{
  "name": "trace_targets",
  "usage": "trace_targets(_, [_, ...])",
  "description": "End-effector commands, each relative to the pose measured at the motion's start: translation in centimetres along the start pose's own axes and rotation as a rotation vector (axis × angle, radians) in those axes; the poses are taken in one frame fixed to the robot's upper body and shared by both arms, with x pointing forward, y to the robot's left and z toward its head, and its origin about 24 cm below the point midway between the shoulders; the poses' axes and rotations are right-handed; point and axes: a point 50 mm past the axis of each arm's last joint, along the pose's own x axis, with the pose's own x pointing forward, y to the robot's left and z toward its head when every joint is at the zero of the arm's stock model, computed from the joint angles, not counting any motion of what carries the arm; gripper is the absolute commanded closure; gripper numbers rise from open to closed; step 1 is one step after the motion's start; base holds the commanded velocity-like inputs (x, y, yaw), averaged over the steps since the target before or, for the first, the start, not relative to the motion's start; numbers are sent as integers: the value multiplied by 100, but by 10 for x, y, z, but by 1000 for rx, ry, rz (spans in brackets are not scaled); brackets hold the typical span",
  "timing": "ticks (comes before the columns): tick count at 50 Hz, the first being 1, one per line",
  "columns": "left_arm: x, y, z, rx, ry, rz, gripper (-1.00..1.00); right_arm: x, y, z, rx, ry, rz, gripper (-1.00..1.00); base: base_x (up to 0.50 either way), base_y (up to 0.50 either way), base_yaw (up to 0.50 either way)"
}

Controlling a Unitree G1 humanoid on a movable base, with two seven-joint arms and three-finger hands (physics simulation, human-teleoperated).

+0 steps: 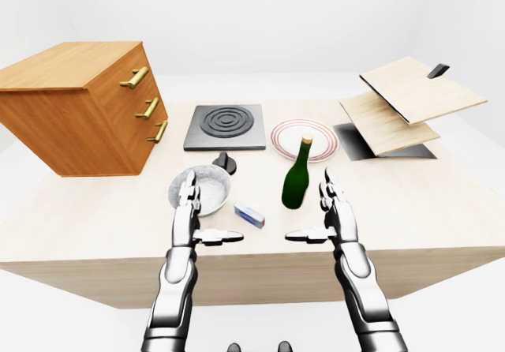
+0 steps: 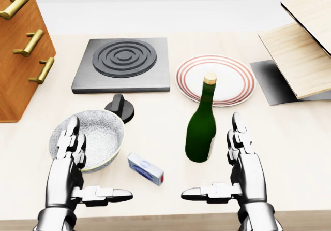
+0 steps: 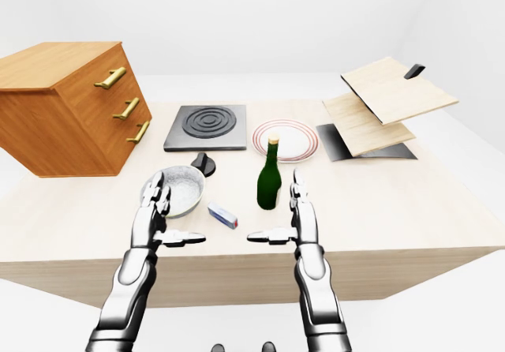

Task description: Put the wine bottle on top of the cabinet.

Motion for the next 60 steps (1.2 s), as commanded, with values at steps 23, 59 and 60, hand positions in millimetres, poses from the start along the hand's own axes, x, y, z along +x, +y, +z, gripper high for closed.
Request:
trace_targets(23, [-47, 22, 172, -47, -694, 21, -100, -33, -8, 138, -148, -527, 16, -100, 0, 0, 0])
trace_targets(59, [-107, 48, 237, -328, -999, -1, -100, -97, 4, 212, -262, -956, 48, -100, 22, 0, 0])
trace_targets(60, [-107, 48, 237, -328, -1001, 2, -100, -97, 4, 212, -262, -957, 46, -100, 50, 0, 0])
